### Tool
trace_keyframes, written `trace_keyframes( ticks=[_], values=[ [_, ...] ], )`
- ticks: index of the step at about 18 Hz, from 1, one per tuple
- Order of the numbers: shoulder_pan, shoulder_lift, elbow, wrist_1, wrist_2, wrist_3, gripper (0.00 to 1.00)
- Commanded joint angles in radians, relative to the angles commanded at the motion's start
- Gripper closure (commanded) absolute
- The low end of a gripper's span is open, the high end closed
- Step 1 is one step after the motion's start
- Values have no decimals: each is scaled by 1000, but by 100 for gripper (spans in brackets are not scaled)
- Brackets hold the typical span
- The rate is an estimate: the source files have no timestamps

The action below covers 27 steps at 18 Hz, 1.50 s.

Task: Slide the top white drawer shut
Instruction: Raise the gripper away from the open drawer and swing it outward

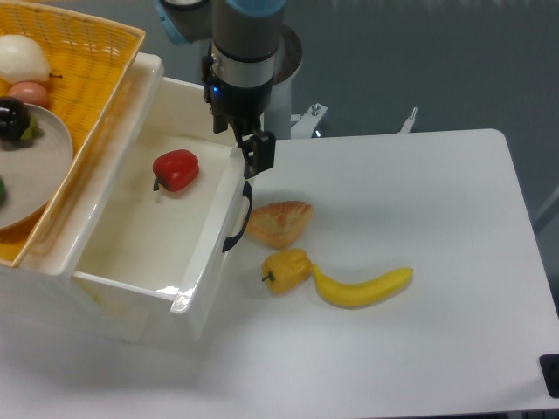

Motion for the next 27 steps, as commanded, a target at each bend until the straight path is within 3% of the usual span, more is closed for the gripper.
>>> trace_keyframes(
  ticks=[3,9,17,21,27],
  values=[
    [17,12,-11,41,25,0,0],
    [64,17,-18,43,23,-6,0],
    [118,11,-23,46,28,-109,0],
    [132,-3,-44,46,28,-121,0],
    [154,-87,-48,49,26,-244,0]
  ],
)
